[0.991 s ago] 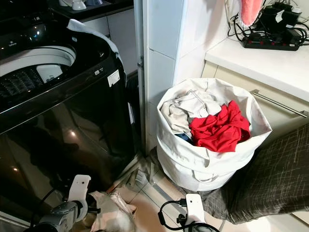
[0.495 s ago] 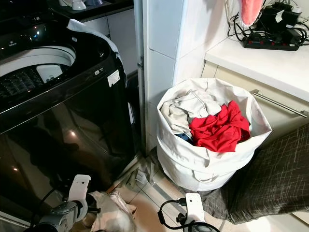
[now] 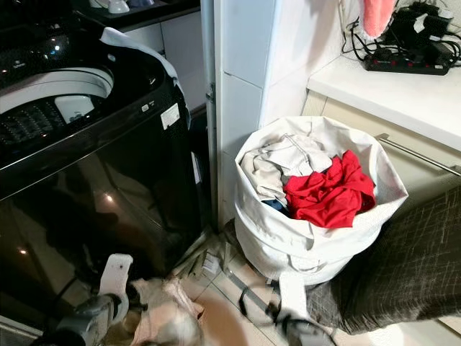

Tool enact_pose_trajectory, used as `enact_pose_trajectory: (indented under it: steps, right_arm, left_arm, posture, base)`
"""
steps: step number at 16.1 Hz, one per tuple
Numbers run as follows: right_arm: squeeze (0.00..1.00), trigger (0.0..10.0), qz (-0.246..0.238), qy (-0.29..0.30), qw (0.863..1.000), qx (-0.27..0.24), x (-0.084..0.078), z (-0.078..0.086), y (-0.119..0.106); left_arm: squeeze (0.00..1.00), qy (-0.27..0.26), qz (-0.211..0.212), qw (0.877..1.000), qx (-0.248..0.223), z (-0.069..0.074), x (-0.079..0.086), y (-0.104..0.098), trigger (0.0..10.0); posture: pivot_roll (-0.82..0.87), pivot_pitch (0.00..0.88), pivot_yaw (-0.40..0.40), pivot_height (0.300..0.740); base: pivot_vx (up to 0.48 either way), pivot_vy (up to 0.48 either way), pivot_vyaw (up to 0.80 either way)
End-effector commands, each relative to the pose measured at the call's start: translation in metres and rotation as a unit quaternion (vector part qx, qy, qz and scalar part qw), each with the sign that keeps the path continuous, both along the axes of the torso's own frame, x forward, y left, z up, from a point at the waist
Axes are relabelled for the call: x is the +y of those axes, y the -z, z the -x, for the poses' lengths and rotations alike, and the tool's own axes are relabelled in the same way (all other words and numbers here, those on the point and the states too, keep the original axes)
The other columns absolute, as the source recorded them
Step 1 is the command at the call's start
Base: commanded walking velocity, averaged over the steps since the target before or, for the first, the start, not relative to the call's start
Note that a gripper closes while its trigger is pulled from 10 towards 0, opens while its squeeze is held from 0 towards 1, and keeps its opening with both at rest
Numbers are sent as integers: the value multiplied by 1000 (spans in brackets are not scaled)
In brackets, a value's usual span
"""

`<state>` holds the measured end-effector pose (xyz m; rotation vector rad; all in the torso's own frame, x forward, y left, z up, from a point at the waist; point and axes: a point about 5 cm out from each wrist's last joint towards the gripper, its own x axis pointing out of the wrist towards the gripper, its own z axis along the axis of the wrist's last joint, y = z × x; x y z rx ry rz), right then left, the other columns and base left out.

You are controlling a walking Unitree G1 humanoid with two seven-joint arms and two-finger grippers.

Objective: Clothes washing

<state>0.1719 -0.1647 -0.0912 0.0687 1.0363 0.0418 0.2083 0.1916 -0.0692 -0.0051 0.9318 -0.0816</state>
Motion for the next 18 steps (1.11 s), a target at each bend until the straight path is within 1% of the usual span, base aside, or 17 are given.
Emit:
enact_pose_trajectory:
  steps: [1, 2, 3, 18]
  right_arm:
    - [0, 10000, -3, -19, 999, 28, 2, 6, 3]
    - [0, 10000, 5, -38, 998, 48, 3, 10, 5]
    - [0, 10000, 7, -41, 997, 59, 3, 12, 6]
    - [0, 10000, 7, -41, 997, 59, 3, 12, 6]
  left_arm:
    - [0, 5, -2, 1000, 10, 2, 1, 1, 10000]
    - [0, 9, -3, 1000, 12, 3, 1, 2, 10000]
    - [0, 12, -3, 1000, 11, 2, 0, 1, 10000]
    - [0, 12, -3, 1000, 11, 2, 0, 1, 10000]
  posture:
    - [-7, 0, 34, 740]
    - [-6, 0, 33, 740]
    - [-6, 0, 33, 740]
    - [-6, 0, 33, 740]
  base:
    - [0, 0, 0]
    - [0, 0, 0]
    - [0, 0, 0]
    - [0, 0, 0]
